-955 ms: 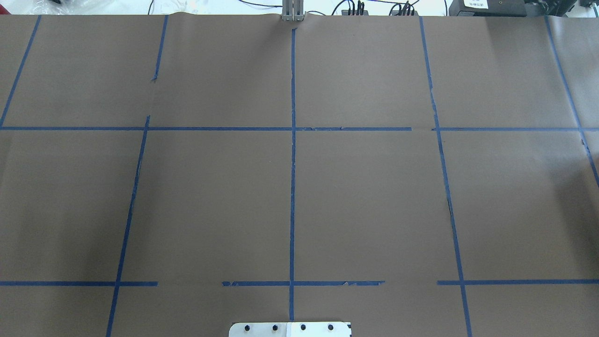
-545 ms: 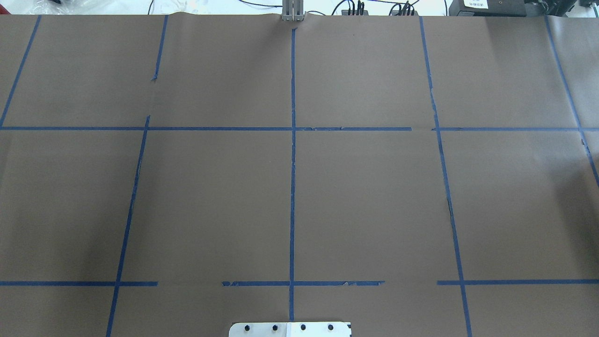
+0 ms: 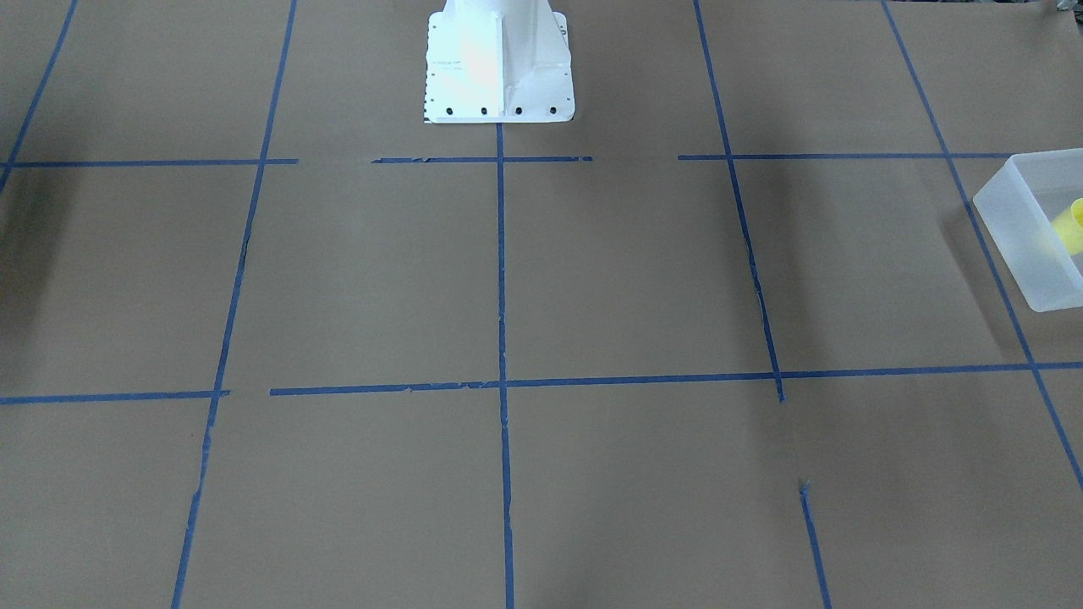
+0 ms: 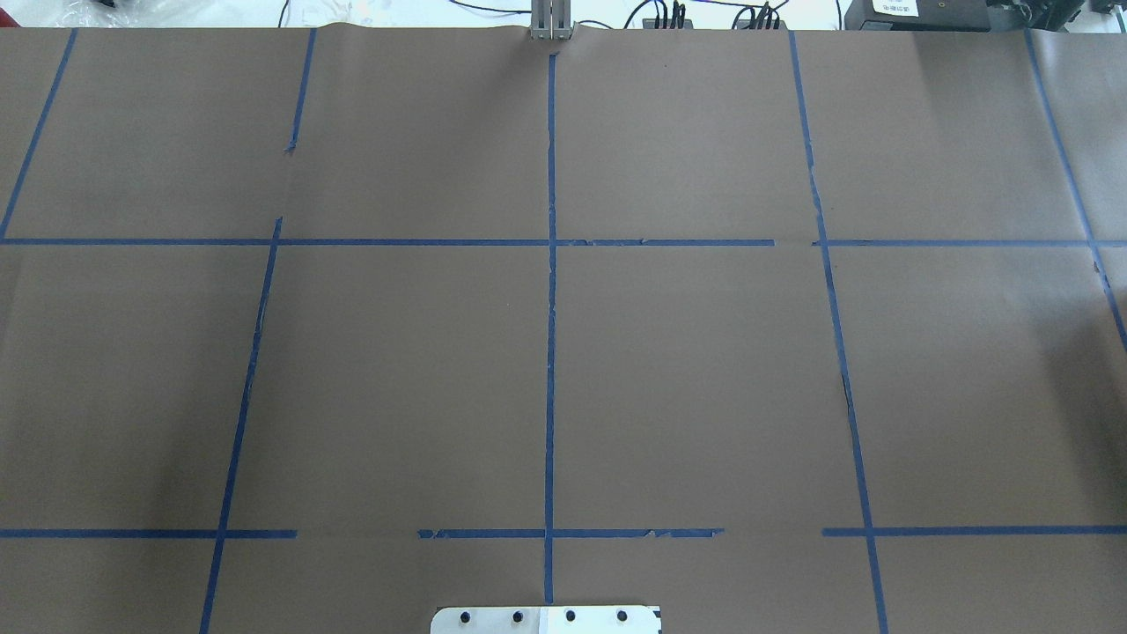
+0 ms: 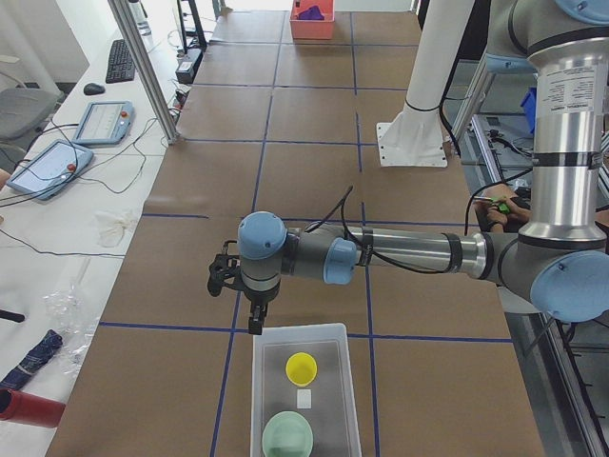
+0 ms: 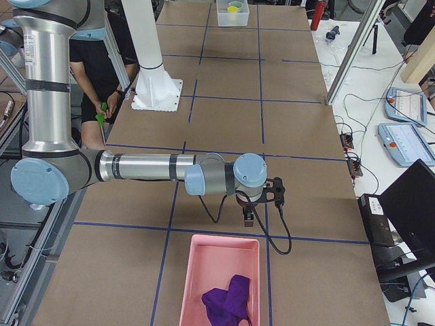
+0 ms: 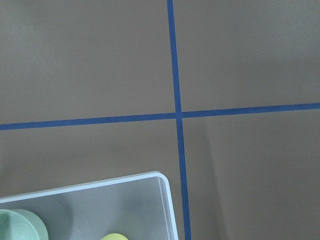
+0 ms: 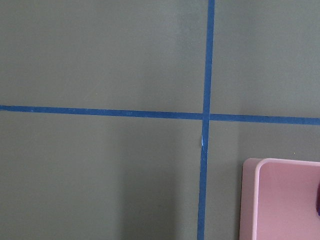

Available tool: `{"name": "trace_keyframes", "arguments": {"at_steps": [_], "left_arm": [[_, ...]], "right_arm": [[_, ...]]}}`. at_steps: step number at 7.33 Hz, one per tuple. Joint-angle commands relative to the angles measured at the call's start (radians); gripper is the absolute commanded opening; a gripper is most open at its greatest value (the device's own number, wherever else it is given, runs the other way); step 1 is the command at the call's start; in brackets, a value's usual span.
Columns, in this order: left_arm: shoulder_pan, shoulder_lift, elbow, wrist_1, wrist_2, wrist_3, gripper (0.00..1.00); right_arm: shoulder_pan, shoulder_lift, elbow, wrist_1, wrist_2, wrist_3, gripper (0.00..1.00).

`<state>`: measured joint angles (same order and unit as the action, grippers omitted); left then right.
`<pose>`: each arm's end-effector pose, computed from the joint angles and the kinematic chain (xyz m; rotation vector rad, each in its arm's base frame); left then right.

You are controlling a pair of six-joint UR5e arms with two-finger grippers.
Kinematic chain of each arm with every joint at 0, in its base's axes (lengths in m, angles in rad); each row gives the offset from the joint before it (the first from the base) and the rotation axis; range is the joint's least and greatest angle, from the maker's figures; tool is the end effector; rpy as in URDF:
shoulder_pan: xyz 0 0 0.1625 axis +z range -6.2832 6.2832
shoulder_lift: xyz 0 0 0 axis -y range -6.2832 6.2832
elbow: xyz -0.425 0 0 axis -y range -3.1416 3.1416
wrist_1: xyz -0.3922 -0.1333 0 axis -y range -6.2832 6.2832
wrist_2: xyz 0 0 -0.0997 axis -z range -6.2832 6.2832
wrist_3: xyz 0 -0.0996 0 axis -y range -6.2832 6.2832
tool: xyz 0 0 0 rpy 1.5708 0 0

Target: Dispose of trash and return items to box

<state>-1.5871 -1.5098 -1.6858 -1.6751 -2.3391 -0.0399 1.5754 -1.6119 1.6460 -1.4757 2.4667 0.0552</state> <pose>-0.0718 -0.4744 0.6205 0.1414 0.7683 0.0075 0.0578 -0.4811 0.6226 0.0978 -0.8972 -0.0022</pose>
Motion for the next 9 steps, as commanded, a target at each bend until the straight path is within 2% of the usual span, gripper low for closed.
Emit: {"name": "trace_keyframes", "arguments": {"at_steps": [1,9], "left_arm": [[0.001,0.003,0.002,0.002,0.001,0.0,1.0],[0.001,0.003,0.002,0.002,0.001,0.0,1.0]], "right_arm": [[0.0,0.001,-0.002,0.0,0.0,0.001,1.0],[0.0,0.001,-0.006,0.0,-0.02,0.0,1.0]]}}
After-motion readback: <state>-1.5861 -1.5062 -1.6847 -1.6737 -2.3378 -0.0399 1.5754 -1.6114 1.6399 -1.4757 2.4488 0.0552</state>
